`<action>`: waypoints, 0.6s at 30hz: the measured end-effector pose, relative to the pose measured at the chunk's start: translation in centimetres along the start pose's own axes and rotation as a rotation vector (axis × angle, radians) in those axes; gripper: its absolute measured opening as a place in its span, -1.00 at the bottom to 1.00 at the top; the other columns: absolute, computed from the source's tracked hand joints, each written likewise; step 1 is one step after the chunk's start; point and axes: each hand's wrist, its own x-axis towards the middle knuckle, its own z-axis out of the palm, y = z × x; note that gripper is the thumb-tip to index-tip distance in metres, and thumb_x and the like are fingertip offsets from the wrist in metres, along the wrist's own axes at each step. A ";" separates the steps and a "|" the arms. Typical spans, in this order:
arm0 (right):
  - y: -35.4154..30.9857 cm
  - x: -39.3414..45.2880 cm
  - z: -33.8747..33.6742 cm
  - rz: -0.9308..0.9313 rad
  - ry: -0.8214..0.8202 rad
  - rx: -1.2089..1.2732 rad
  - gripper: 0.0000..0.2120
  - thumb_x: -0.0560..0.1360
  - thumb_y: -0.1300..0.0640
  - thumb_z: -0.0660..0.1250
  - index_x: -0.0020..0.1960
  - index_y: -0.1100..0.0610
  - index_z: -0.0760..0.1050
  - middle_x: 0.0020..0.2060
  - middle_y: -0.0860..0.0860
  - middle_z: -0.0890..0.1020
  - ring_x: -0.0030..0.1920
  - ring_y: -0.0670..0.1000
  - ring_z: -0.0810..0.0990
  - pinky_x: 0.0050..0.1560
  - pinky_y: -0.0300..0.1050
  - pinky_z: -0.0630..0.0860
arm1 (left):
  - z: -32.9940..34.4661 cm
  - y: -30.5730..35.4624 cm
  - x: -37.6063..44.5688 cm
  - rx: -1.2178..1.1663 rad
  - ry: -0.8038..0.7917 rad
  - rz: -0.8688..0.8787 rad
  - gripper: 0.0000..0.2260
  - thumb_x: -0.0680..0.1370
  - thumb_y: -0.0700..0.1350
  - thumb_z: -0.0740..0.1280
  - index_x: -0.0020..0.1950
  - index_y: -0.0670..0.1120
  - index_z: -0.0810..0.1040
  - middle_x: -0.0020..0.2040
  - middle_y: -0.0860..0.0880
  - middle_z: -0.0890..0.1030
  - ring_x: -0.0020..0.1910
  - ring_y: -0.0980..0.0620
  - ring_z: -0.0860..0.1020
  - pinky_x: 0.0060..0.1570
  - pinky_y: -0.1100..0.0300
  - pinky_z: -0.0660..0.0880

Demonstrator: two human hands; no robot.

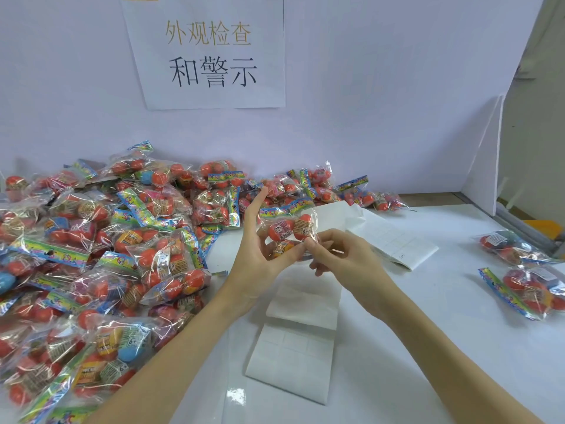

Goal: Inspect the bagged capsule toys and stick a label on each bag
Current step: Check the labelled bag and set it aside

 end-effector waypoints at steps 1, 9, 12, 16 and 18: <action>0.0 0.0 0.0 0.004 0.003 0.047 -0.72 0.52 -0.04 0.49 0.01 0.19 0.66 -0.17 0.11 0.73 -0.19 0.04 0.67 -0.10 -0.17 0.63 | 0.1 -0.1 0.0 -0.024 0.004 -0.006 -0.13 0.51 -0.19 0.58 0.59 0.36 0.18 0.22 -0.14 0.66 0.18 -0.19 0.68 0.17 0.01 0.63; 0.0 0.2 -0.4 0.143 -0.105 0.562 -0.85 0.46 0.17 0.49 -0.01 0.19 0.63 -0.09 0.19 0.64 -0.05 0.05 0.65 0.06 -0.21 0.61 | 0.0 -0.4 0.3 -0.103 0.031 -0.063 -0.21 0.48 -0.19 0.56 0.55 0.31 0.27 0.32 -0.07 0.64 0.22 -0.06 0.66 0.19 0.14 0.58; 0.2 0.2 -0.2 0.141 -0.118 0.579 -0.83 0.56 0.14 0.41 0.07 0.24 0.61 0.03 0.22 0.65 0.10 0.12 0.64 0.07 -0.23 0.61 | 0.1 -0.3 0.4 -0.096 0.096 -0.079 -0.22 0.46 -0.21 0.58 0.54 0.23 0.31 0.26 -0.05 0.68 0.19 -0.05 0.68 0.11 0.16 0.61; 0.4 0.3 0.0 0.126 -0.088 0.515 -0.69 0.65 0.00 0.30 0.03 0.18 0.73 -0.01 0.17 0.71 -0.10 0.02 0.67 0.03 -0.21 0.62 | -0.1 0.0 0.5 -0.082 0.139 -0.106 -0.25 0.43 -0.19 0.58 0.53 0.19 0.36 0.30 -0.12 0.64 0.23 -0.18 0.66 0.14 0.05 0.64; 0.6 0.2 0.0 0.092 -0.124 0.419 -0.65 0.60 -0.02 0.39 0.19 0.25 0.65 0.01 0.17 0.72 -0.08 0.03 0.63 0.09 -0.20 0.59 | -0.1 0.1 0.5 -0.043 0.151 -0.110 -0.25 0.41 -0.14 0.60 0.51 0.19 0.37 0.35 -0.15 0.61 0.23 -0.23 0.65 0.26 -0.09 0.60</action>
